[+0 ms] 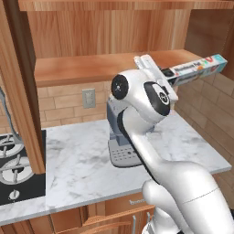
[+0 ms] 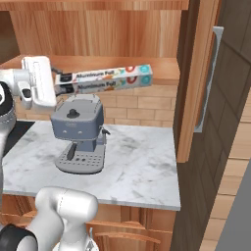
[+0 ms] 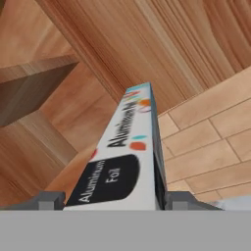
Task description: Retrieve the tupperware and aluminum foil from the cabinet and place them on the dining counter near the plate with fish and lemon to prepare for storing leftovers.
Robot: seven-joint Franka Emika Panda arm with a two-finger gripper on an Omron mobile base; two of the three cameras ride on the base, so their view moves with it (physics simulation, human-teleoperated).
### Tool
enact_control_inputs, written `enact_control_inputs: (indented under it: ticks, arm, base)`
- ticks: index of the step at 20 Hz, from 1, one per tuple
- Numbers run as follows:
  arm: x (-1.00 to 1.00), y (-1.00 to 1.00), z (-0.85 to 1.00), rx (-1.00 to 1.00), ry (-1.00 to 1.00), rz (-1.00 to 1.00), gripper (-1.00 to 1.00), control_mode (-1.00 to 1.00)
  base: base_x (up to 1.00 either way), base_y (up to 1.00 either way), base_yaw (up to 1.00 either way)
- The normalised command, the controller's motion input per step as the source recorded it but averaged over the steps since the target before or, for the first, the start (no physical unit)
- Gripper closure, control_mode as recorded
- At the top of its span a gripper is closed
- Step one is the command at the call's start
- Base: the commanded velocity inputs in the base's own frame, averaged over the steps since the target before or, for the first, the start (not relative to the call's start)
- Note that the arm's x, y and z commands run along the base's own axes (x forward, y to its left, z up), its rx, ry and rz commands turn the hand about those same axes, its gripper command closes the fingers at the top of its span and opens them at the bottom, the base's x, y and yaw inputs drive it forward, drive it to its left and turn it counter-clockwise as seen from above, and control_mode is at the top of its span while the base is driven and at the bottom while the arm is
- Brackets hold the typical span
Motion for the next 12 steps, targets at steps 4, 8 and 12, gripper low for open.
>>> enact_control_inputs:
  ticks: [4,8,12]
  arm:
    - [-0.19,0.0,0.0,0.0,0.0,0.07,1.0,-1.0]
    - [-0.37,0.0,0.0,-0.01,0.0,0.06,1.0,-1.0]
    - [-0.98,0.19,0.0,-0.1,0.0,0.21,1.0,-1.0]
  base:
    - [0.0,0.0,0.0]
    - [0.0,0.0,0.0]
    - [0.0,0.0,0.0]
